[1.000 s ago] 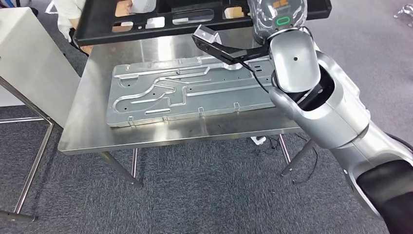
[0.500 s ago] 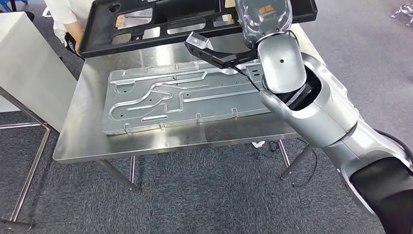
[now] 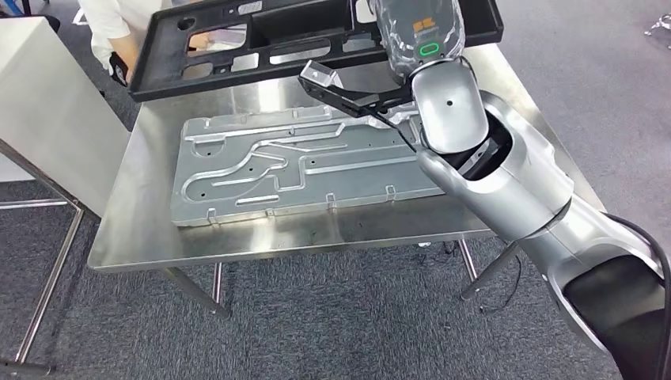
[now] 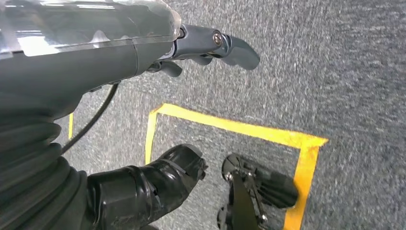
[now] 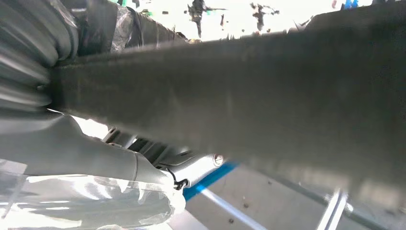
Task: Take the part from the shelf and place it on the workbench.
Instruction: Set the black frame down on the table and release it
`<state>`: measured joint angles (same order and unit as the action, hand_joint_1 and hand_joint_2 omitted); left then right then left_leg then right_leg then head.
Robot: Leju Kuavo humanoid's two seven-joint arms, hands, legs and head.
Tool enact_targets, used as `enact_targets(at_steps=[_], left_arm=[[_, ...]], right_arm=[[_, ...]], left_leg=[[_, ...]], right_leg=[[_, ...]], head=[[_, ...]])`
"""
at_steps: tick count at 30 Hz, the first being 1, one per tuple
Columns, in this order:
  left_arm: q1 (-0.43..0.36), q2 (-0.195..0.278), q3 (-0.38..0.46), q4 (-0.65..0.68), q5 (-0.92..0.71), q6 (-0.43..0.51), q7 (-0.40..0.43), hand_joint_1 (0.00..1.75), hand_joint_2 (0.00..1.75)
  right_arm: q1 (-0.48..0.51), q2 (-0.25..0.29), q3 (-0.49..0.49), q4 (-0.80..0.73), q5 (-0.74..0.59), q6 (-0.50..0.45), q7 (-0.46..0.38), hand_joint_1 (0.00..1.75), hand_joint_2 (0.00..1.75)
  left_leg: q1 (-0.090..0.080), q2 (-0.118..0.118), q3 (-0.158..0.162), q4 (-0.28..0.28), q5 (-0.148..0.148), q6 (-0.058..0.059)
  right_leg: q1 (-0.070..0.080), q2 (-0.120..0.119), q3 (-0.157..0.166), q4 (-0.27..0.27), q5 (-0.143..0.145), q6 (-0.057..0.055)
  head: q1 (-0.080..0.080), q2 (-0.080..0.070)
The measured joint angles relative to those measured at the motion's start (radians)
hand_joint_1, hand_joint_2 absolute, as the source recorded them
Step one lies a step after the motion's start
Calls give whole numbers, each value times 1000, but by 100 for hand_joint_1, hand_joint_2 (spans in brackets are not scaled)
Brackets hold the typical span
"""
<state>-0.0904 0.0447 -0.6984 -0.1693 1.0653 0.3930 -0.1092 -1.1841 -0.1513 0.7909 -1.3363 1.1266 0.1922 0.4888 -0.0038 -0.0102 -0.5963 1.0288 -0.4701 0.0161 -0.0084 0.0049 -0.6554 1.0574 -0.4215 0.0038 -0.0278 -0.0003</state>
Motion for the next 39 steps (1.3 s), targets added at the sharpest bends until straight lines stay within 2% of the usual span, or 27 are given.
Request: enact_targets(at_steps=[2,4,5,7,8,9,10,12,13,14,15,18,19,20,22,23,24,25,27,28,30,32,34,35,37,38,39], left_arm=[[0,0,0,0,0,2,1,0,175],[0,-1,0,0,0,3,4,0,175],[-1,-1,0,0,-1,5,6,0,175],[-2,-1,0,0,-3,10,12,0,175],[-1,-1,0,0,-4,11,14,0,175],[0,-1,0,0,-4,13,16,0,175],[1,-2,0,0,-5,13,17,0,175],[2,-2,0,0,-6,15,17,0,175],[1,-2,0,0,-7,15,17,0,175],[0,-1,0,0,-8,16,16,0,175],[-1,-1,0,0,-9,16,15,0,175],[-2,-2,0,0,-15,17,10,0,175],[-2,-3,0,0,-17,17,9,0,175],[-2,-3,0,0,-17,17,8,0,175],[-2,-4,0,0,-18,18,7,0,175],[-2,-4,-1,0,-19,19,7,0,175],[-2,-4,-1,0,-20,19,8,0,175],[-2,-4,-1,0,-21,20,9,0,175],[-2,-5,-2,0,-23,22,11,0,175],[-2,-5,-3,0,-24,22,13,0,175],[-2,-5,-4,0,-26,23,15,0,175],[-2,-6,-6,0,-26,24,15,0,175],[-1,-8,-6,0,-27,24,15,0,175],[-1,-8,-7,0,-28,24,14,0,175],[-3,-9,-10,0,-28,24,13,0,175],[-2,-9,-11,0,-28,24,13,0,175],[-2,-9,-13,0,-28,24,13,0,175]], right_arm=[[2,0,0,3,0,-3,0,175,175],[4,-1,1,8,1,-4,1,175,175],[6,0,2,9,2,-5,3,175,175],[15,1,4,11,4,-9,7,175,175],[23,1,5,13,5,-11,9,175,175],[30,2,6,14,5,-13,10,175,175],[35,2,7,15,6,-14,11,175,175],[40,2,8,18,10,-15,11,175,175],[41,2,8,18,14,-18,12,175,175],[43,3,8,19,18,-21,13,175,175],[46,3,7,21,22,-24,14,175,175],[60,5,6,25,32,-31,15,175,175],[64,5,5,27,34,-32,15,175,175],[66,5,4,28,37,-33,15,175,175],[74,5,2,31,39,-37,16,175,175],[80,5,1,32,40,-39,15,175,175],[87,5,1,33,42,-39,15,175,175],[94,5,0,35,43,-40,13,175,175],[102,5,0,36,47,-40,11,175,175],[104,5,-1,37,49,-40,10,175,175],[107,7,-3,38,51,-41,9,175,175],[109,7,-4,38,51,-41,9,175,175],[111,6,-5,39,52,-41,9,175,175],[112,6,-5,40,52,-41,9,175,175],[116,6,-6,41,53,-41,8,175,175],[119,6,-6,41,53,-41,7,175,175],[123,6,-6,42,53,-41,7,175,175]], left_leg=[[2,1,1,0,-5,-9],[4,3,-15,40,-29,-20],[6,4,-39,88,-51,-26],[9,4,-108,212,-92,-35],[10,4,-136,254,-97,-37],[11,4,-150,262,-82,-38],[11,4,-146,233,-49,-38],[10,4,-97,100,33,-30],[8,4,-73,40,56,-24],[5,3,-56,2,66,-18],[2,3,-49,-12,62,-13],[3,4,-33,-31,63,3],[5,5,-25,-39,64,8],[7,7,-18,-45,64,13],[6,8,-14,-45,59,20],[6,8,-12,-42,55,22],[6,7,-9,-40,50,23],[6,6,-6,-35,44,22],[6,3,-1,-22,30,15],[4,2,-2,-12,21,9],[2,1,-7,-1,11,-1],[3,2,-8,-1,7,-9],[5,4,-16,25,-11,-20],[7,4,-35,65,-33,-25],[9,5,-98,187,-84,-34],[10,5,-130,240,-97,-37],[10,5,-148,265,-93,-37]], right_leg=[[-2,2,4,-8,-2,-9],[-7,3,14,-17,-3,-17],[-9,3,19,-19,-5,-20],[-9,3,29,-21,-11,-25],[-9,4,35,-20,-16,-26],[-9,4,41,-20,-20,-26],[-9,5,48,-20,-25,-25],[-8,6,61,-21,-34,-22],[-7,7,63,-21,-37,-19],[-6,8,64,-23,-39,-15],[-6,9,65,-25,-41,-10],[-6,8,68,-24,-48,5],[-5,6,58,-1,-62,9],[-4,5,36,43,-83,11],[-3,3,-35,170,-132,13],[-4,3,-67,218,-140,14],[-5,2,-84,234,-130,14],[-7,1,-82,213,-102,15],[-10,-2,-36,99,-32,15],[-10,-3,-13,47,-12,13],[-6,-2,7,3,-8,6],[-5,0,9,-2,-10,-4],[-8,1,16,-8,-10,-14],[-11,1,21,-11,-10,-19],[-10,2,26,-12,-14,-24],[-10,2,30,-12,-17,-25],[-9,3,34,-12,-20,-26]], head=[[0,0],[-3,0],[-5,0],[-8,0],[-8,0],[-8,0],[-8,0],[-7,0],[-7,0],[-7,0],[-7,0],[-6,0],[-5,0],[-4,0],[-3,0],[-3,0],[-3,0],[-3,0],[-2,0],[-3,0],[-4,0],[-4,0],[-7,0],[-9,0],[-13,0],[-12,0],[-13,0]])
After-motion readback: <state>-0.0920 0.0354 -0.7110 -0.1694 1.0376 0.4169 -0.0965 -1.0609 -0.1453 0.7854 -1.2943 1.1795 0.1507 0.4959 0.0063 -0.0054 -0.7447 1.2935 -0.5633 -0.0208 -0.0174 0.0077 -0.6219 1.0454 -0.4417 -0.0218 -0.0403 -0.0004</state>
